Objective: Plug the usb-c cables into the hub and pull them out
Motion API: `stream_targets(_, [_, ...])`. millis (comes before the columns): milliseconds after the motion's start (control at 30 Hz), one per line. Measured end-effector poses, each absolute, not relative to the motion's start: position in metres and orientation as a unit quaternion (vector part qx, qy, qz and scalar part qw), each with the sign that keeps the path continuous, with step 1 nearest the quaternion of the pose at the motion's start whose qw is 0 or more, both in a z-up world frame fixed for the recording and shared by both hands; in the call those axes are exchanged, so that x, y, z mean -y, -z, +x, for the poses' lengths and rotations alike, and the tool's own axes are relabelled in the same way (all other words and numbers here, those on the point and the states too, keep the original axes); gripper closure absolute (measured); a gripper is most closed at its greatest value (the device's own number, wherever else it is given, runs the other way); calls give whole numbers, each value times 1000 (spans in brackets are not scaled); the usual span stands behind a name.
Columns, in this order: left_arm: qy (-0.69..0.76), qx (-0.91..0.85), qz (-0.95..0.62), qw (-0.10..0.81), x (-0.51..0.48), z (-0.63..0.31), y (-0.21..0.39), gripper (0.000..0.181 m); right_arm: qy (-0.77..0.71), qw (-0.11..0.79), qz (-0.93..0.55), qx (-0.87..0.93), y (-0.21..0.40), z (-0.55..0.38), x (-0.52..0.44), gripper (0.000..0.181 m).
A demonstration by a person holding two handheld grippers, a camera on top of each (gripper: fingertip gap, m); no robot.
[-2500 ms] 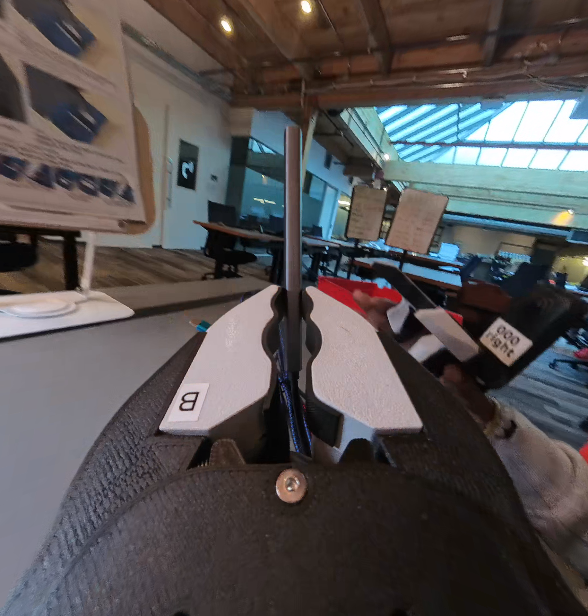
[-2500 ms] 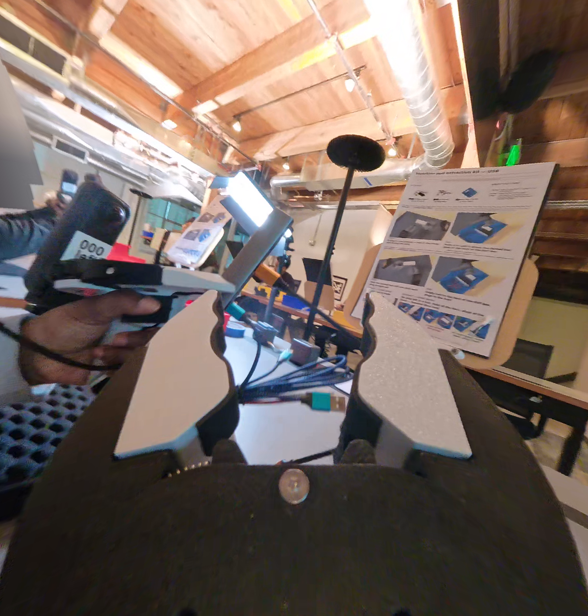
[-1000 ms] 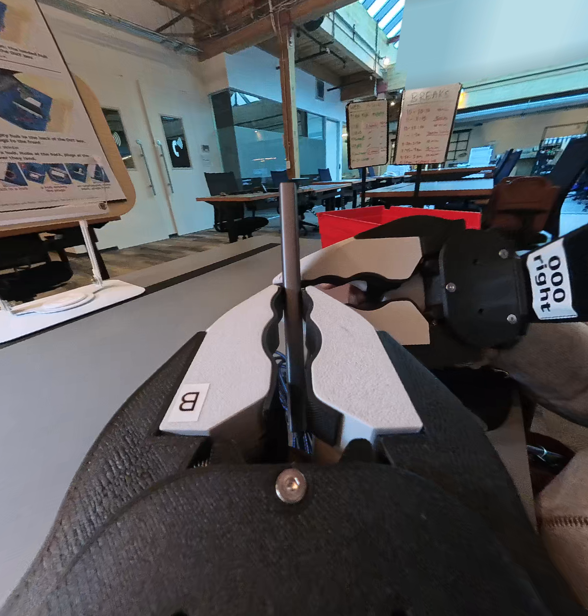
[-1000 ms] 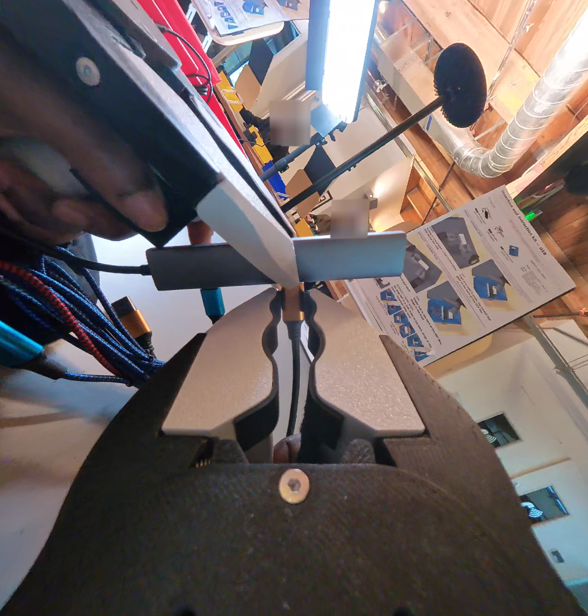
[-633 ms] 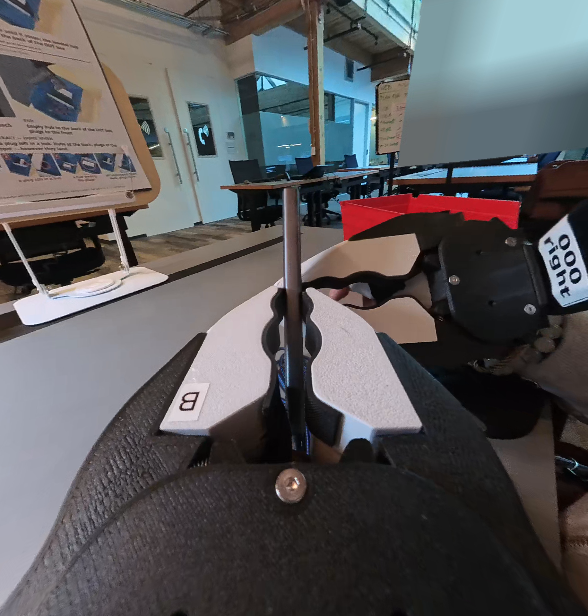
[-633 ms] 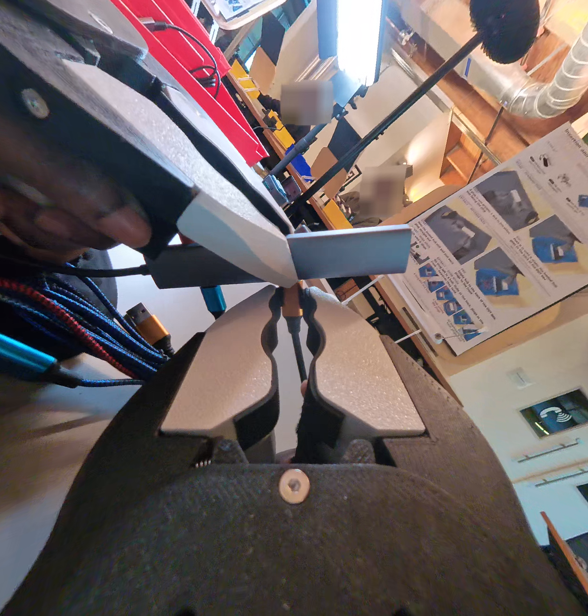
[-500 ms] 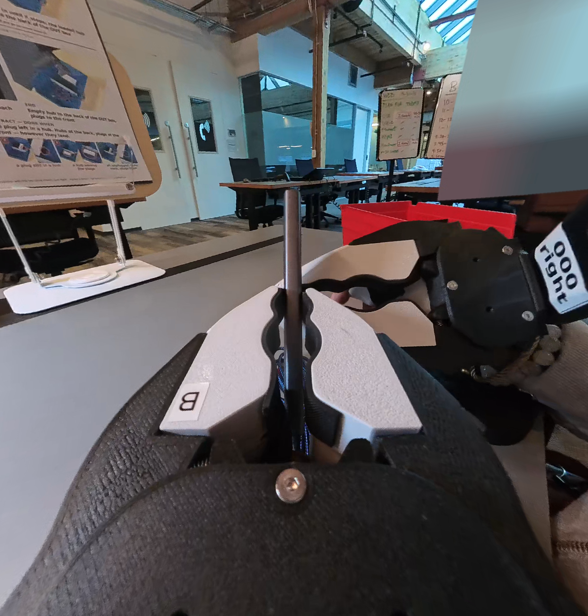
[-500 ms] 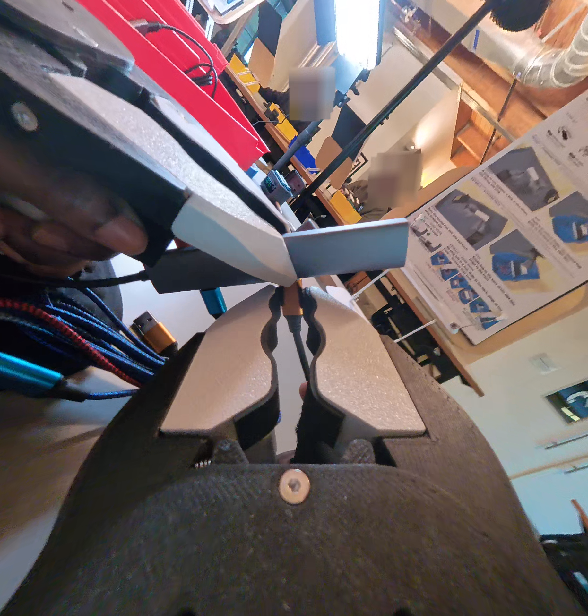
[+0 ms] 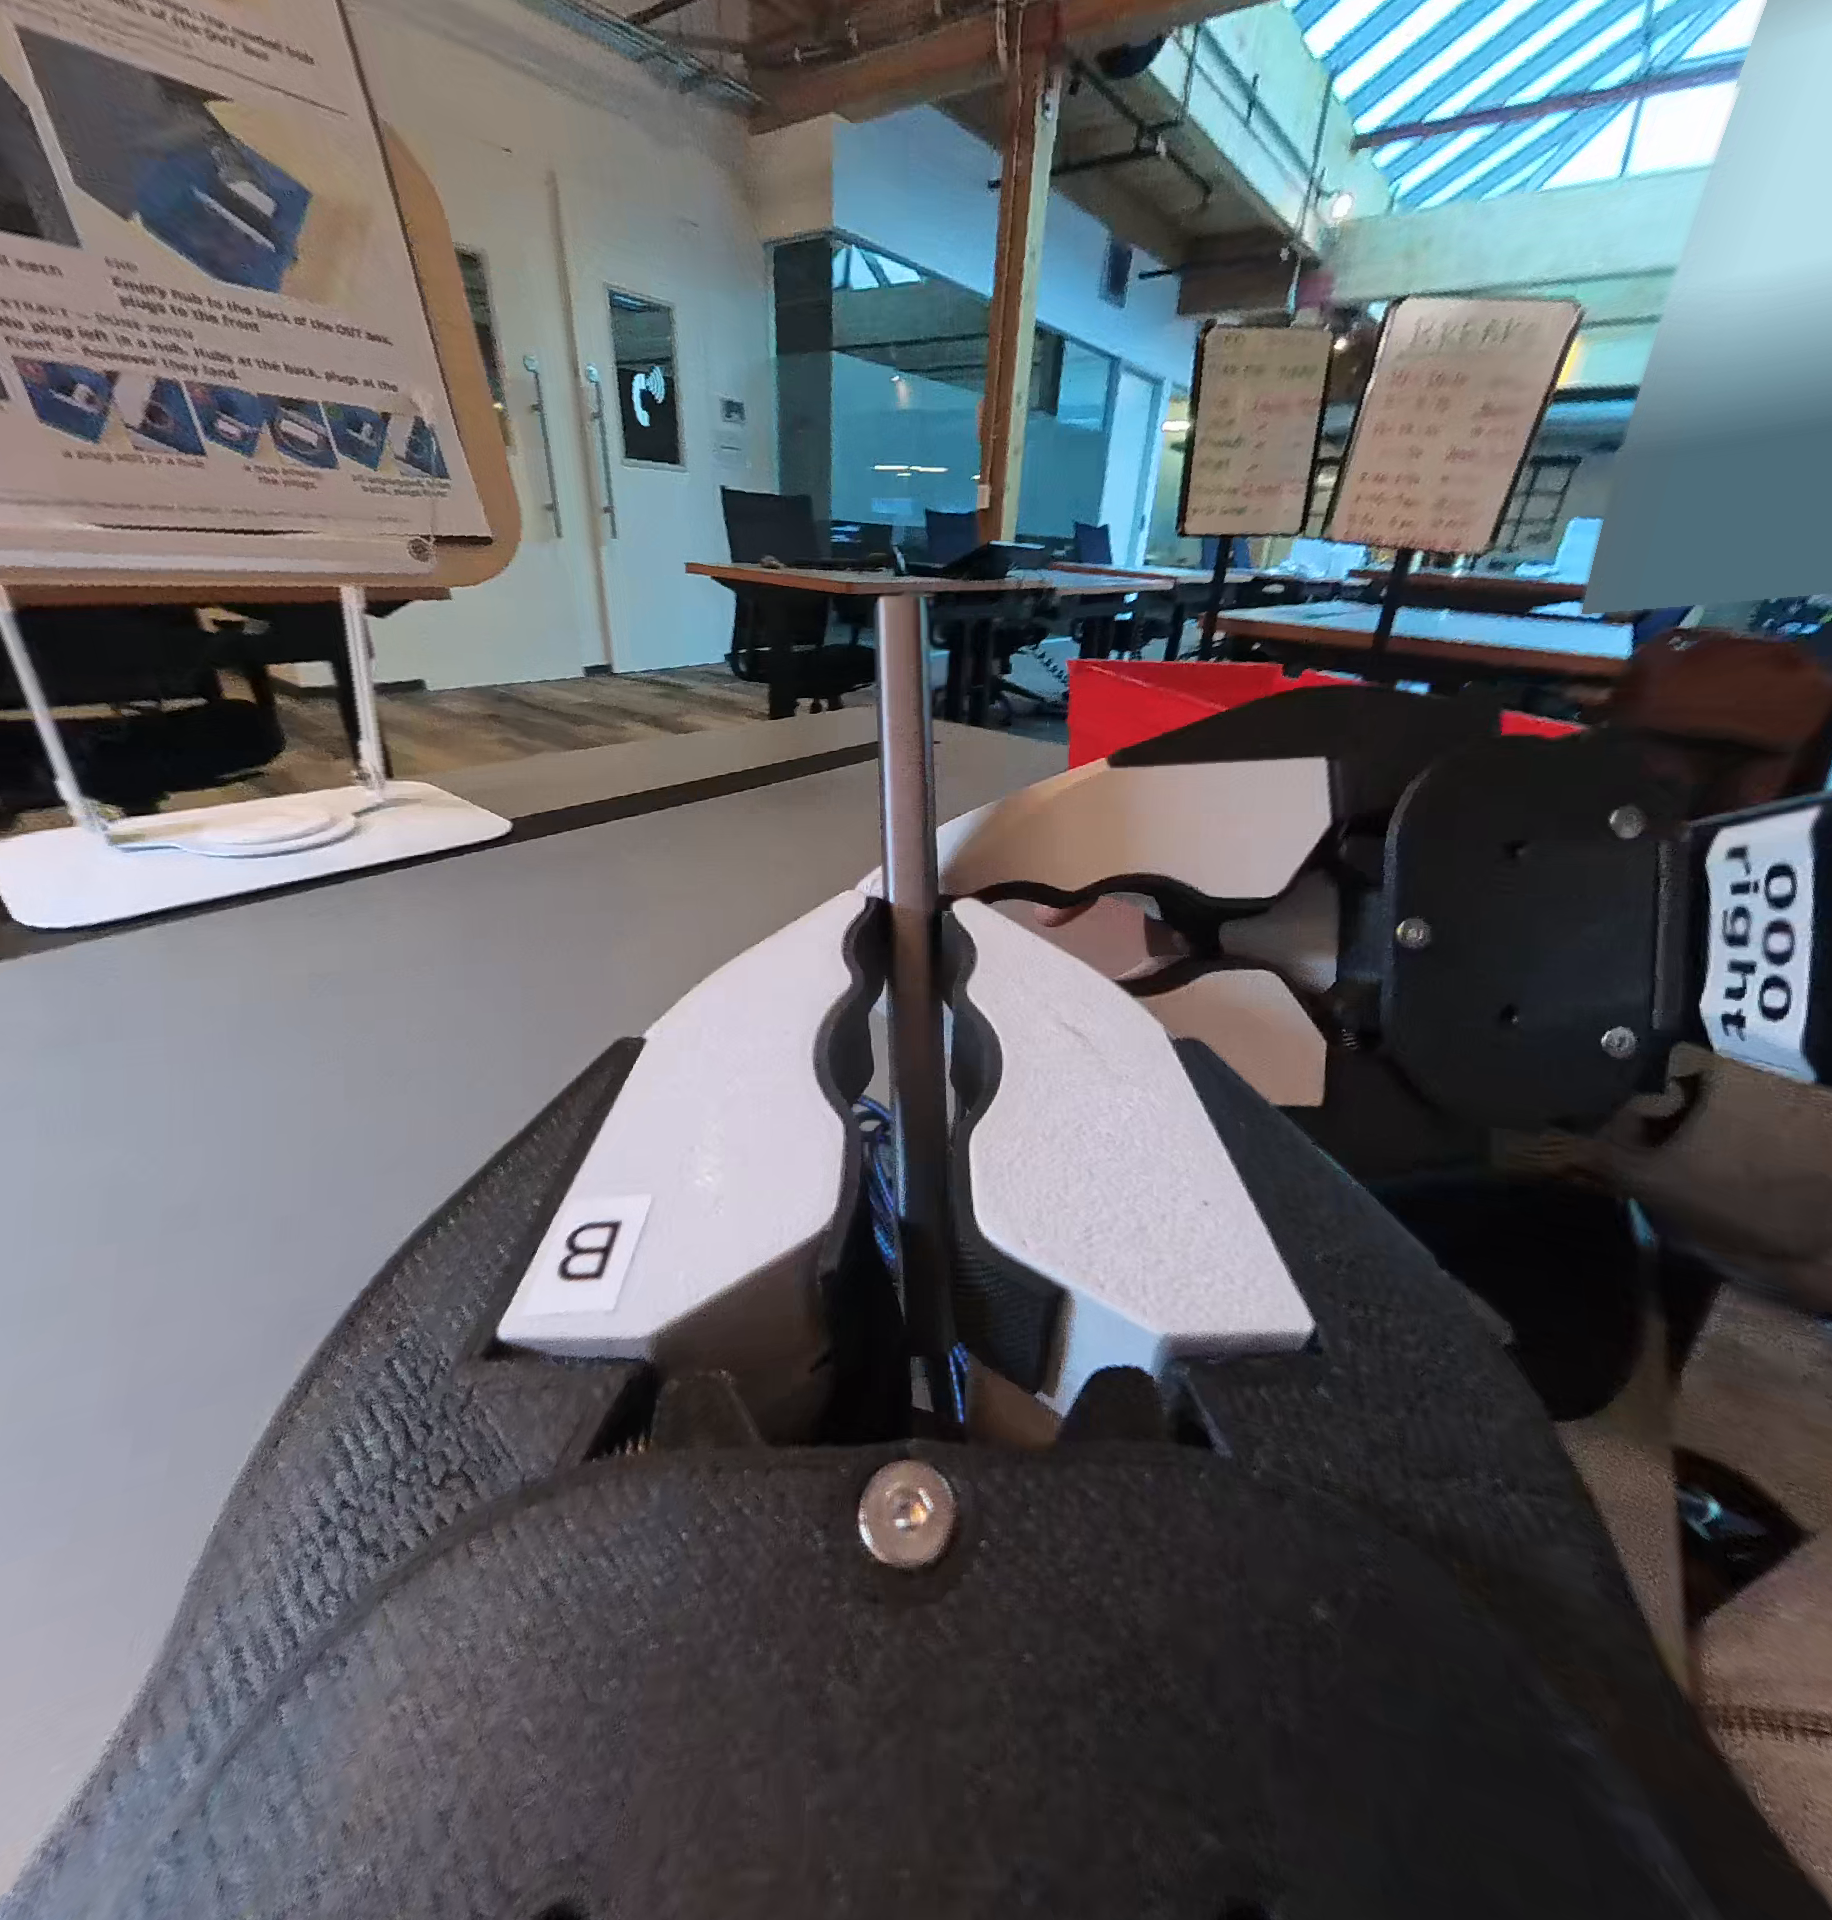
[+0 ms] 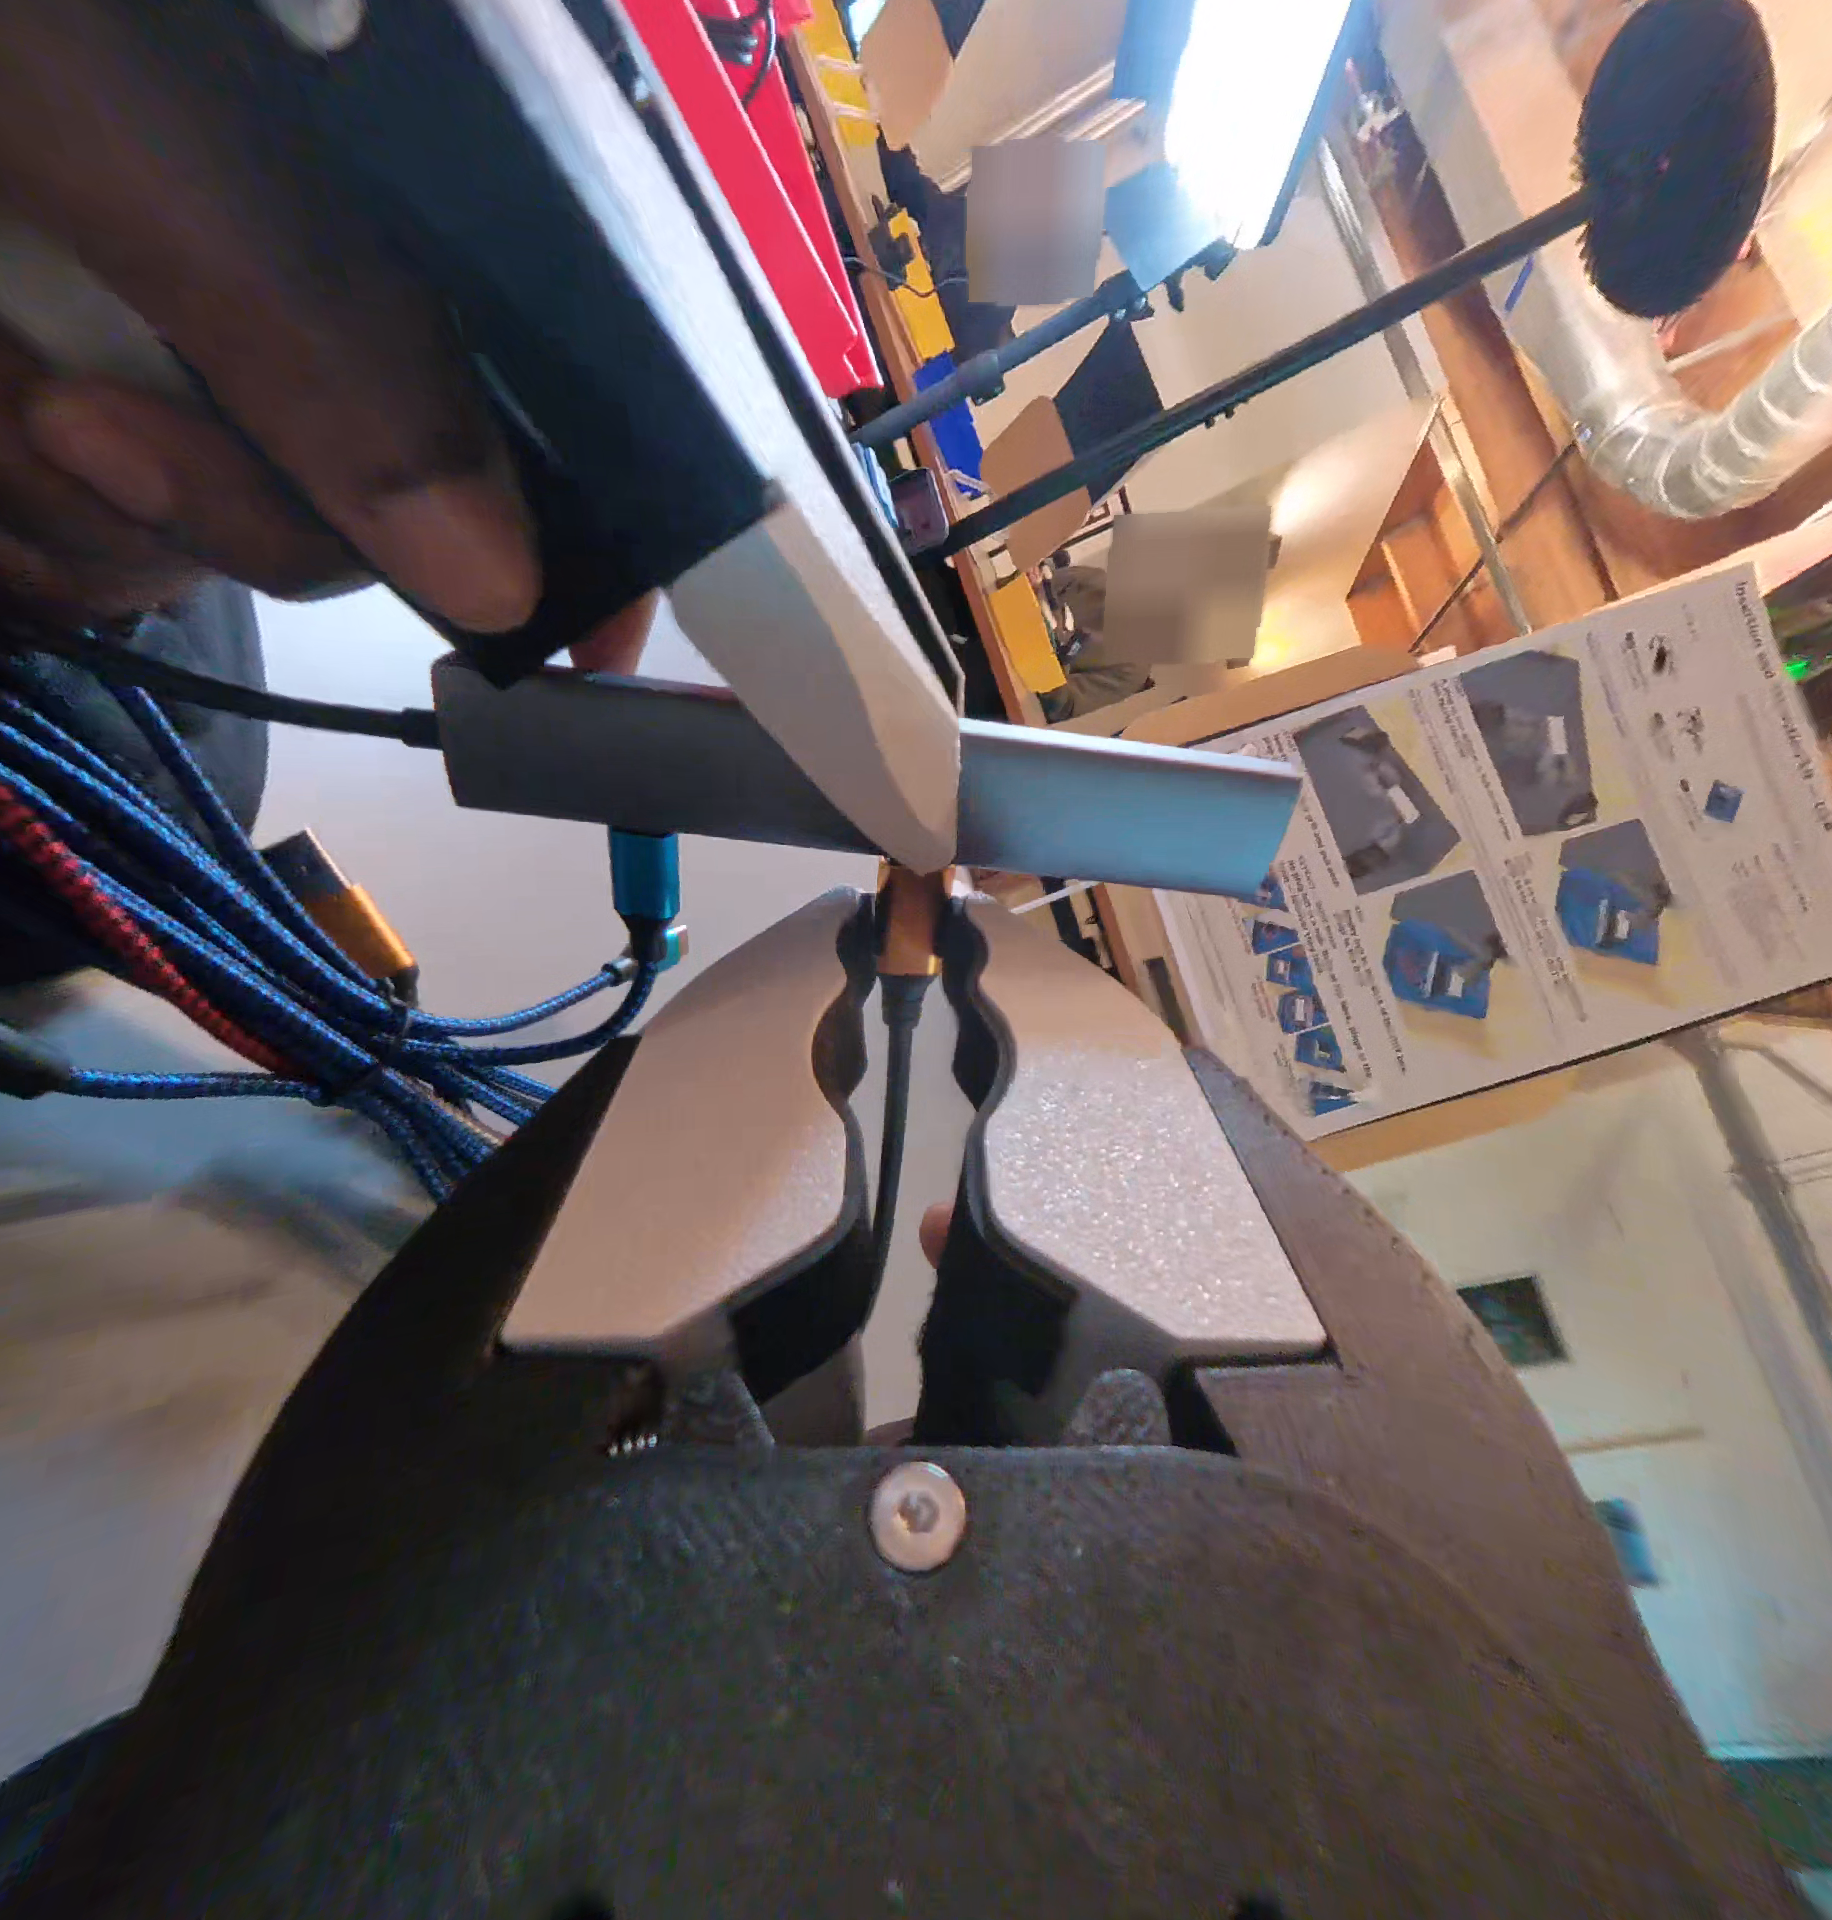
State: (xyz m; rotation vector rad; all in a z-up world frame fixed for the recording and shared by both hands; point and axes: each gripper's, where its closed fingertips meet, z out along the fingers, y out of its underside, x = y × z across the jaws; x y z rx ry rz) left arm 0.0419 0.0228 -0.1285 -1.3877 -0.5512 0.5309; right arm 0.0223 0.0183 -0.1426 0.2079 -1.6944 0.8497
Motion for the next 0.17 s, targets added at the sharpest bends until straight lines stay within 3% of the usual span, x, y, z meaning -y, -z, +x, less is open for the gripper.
stream_targets(167, [-278, 234, -629, 687, -23, 43, 128, 173, -397, 545, 8, 738, 148, 17, -18, 170])
